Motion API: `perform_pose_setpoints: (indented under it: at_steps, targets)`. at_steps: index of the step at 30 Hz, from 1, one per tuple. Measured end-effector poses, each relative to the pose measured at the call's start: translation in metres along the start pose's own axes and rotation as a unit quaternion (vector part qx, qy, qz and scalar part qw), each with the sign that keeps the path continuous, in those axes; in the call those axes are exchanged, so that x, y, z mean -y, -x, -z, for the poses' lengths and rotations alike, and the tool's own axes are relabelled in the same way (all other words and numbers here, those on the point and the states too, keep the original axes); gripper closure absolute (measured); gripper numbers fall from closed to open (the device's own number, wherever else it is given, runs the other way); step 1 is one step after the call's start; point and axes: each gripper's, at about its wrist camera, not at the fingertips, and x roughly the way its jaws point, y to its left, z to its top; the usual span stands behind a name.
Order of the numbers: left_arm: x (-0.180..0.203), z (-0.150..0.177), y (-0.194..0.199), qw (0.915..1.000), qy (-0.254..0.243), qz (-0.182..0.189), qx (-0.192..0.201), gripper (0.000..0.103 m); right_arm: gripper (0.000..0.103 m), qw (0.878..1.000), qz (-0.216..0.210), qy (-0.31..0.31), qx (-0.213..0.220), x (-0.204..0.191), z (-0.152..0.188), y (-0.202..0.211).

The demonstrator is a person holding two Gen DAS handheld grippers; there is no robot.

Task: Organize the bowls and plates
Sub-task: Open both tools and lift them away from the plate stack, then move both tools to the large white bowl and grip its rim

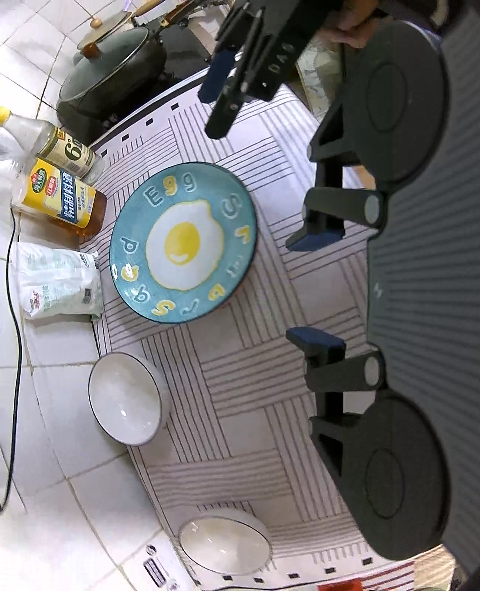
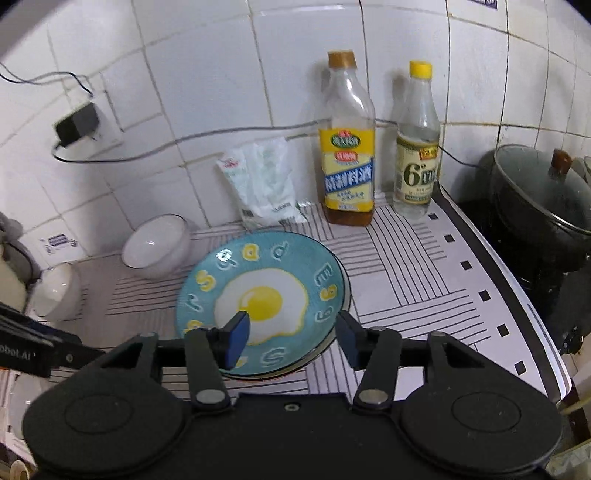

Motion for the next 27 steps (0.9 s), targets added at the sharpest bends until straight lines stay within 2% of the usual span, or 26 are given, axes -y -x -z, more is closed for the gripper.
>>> perform_pose_setpoints:
  at_steps: [8,11,13,16,19,27]
  targets:
    - [-0.017,0.03,0.039,0.9996,0.016,-0.004,0.022,0.05,0.039,0.999,-0.012,0.025,0.016,-0.023,0.006,0.036]
    - [-0.022,0.042,0.051,0.9995,0.006,-0.006,0.031,0.046,0.039,0.999,-0.018,0.043,0.019,-0.033,0.01,0.046]
    - [-0.025,0.051,0.059,0.9993,0.004,-0.013,0.036,0.038,0.039,0.998,-0.018,0.055,0.02,-0.04,0.013,0.051]
    - [-0.03,0.065,0.069,0.9991,0.004,-0.013,0.039,0.033,0.037,0.997,-0.035,0.065,0.025,-0.051,0.017,0.061]
    - [-0.036,0.076,0.077,0.999,0.007,-0.019,0.039,0.029,0.031,0.994,-0.055,0.085,0.032,-0.064,0.022,0.071]
    - [-0.061,0.106,0.097,0.9986,0.019,-0.023,0.045,0.023,0.029,0.99,-0.067,0.125,0.027,-0.097,0.033,0.084]
